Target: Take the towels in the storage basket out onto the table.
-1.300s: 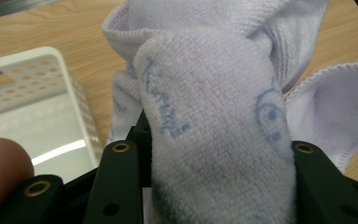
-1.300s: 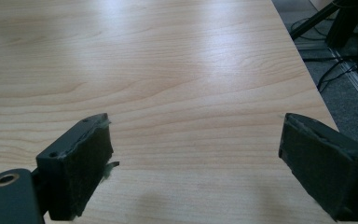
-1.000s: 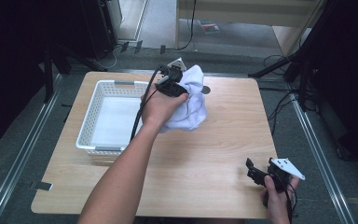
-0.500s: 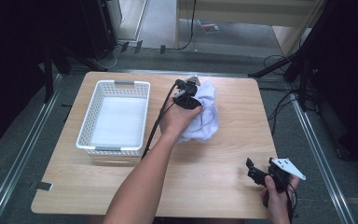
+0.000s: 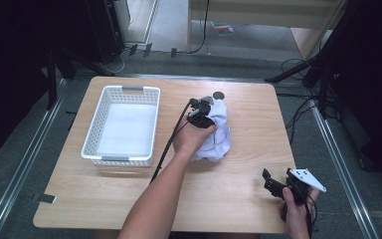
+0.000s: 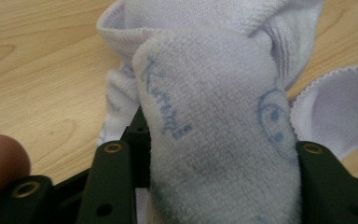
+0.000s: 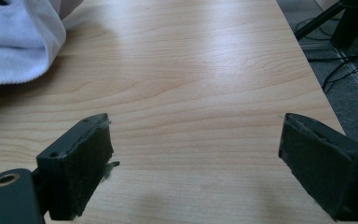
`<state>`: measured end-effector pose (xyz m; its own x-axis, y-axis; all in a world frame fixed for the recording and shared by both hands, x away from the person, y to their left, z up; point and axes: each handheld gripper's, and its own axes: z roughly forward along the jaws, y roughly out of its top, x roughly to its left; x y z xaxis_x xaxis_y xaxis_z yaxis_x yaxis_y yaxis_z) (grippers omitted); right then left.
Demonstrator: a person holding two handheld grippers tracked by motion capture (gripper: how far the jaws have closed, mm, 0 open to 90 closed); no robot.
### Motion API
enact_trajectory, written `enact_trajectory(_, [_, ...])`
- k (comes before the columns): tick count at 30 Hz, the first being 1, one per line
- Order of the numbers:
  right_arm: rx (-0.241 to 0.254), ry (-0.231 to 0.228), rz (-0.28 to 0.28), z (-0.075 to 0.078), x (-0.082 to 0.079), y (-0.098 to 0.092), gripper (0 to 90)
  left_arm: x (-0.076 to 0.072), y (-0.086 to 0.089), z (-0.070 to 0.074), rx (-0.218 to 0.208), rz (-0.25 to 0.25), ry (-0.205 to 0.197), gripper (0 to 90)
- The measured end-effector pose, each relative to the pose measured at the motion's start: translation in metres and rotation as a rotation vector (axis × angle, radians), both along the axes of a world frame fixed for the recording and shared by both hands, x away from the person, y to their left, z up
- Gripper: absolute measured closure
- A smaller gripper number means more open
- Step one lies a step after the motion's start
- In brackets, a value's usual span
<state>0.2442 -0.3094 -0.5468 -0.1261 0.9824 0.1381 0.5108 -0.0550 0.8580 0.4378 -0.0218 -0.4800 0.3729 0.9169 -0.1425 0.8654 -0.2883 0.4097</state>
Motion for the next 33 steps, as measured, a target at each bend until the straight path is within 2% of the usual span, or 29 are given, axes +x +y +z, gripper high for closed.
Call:
enact_trajectory(3, [-0.002, -0.003, 0.003, 0.0, 0.0, 0.0, 9.9, -0.002, -0.003, 0.0, 0.009, -0.006, -0.003, 42.3])
enact_trajectory(5, [0.0, -0.002, 0.004, 0.0, 0.0, 0.0, 9.9, -0.004, -0.006, 0.003, 0.032, -0.004, -0.026, 30.6])
enact_trajectory(6, [0.001, -0.002, 0.004, 0.0, 0.0, 0.0, 9.9, -0.005, -0.007, 0.006, 0.032, 0.0, -0.038, 27.9])
enact_trajectory(8, [0.003, -0.003, 0.004, 0.0, 0.0, -0.001, 9.9, -0.006, -0.006, 0.012, 0.015, 0.0, -0.037, 21.1])
enact_trajectory(10, [0.004, -0.001, 0.008, 0.0, 0.0, -0.001, 9.9, -0.007, -0.003, 0.021, 0.014, 0.0, -0.048, 13.0])
enact_trajectory(13, [0.006, 0.0, 0.008, 0.0, 0.0, -0.001, 9.9, -0.008, 0.007, 0.03, 0.002, 0.009, -0.049, 7.0])
enact_trajectory(18, [0.001, -0.003, 0.01, 0.0, 0.0, 0.0, 9.9, -0.011, 0.034, 0.045, 0.003, 0.022, -0.066, 2.6])
enact_trajectory(20, [0.004, 0.0, 0.007, 0.0, 0.0, 0.0, 9.9, -0.013, 0.05, 0.052, -0.01, 0.044, -0.078, 2.4])
enact_trajectory(23, [0.003, 0.002, 0.005, 0.0, 0.0, 0.0, 9.9, -0.015, 0.069, 0.058, -0.031, 0.074, -0.075, 2.0])
enact_trajectory(33, [-0.007, 0.003, 0.002, 0.0, 0.0, 0.001, 9.9, -0.034, 0.139, 0.071, -0.004, 0.162, -0.098, 1.6])
